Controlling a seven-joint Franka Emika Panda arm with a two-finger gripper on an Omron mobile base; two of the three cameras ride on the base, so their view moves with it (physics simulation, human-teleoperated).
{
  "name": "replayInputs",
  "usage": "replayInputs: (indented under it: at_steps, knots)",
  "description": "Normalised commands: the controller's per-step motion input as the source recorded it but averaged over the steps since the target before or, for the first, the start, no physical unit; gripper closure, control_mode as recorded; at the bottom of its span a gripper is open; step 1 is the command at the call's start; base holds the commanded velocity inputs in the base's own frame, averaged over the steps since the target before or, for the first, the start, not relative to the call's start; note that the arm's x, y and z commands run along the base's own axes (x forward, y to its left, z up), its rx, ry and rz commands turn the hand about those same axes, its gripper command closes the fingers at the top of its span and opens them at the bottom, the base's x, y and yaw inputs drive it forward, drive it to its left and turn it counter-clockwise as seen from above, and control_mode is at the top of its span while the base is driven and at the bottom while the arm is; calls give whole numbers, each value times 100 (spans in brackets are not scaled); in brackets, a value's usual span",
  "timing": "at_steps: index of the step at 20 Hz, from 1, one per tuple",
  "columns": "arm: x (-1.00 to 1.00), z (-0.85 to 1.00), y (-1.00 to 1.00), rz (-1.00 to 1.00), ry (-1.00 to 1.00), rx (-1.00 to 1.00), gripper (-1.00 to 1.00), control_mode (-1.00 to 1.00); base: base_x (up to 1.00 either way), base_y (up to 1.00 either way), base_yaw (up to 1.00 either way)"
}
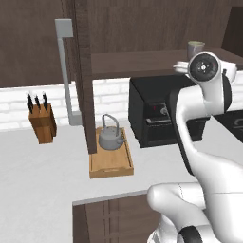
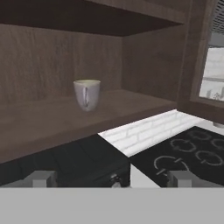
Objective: Pick the kettle from the counter and place it on the tray. Then pick the mug from the cabinet and place it on the tray. Then close the cabinet doors.
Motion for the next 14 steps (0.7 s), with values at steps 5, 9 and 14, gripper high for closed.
replayInputs:
  at_steps: [5,9,14]
  knots:
    - [48,5,0,0,1,0,-100,-100,0,0,0]
    - [54,6,0,0,0,0,-100,-100,0,0,0]
    - [56,9,-3,0,0,0,-100,-100,0,0,0]
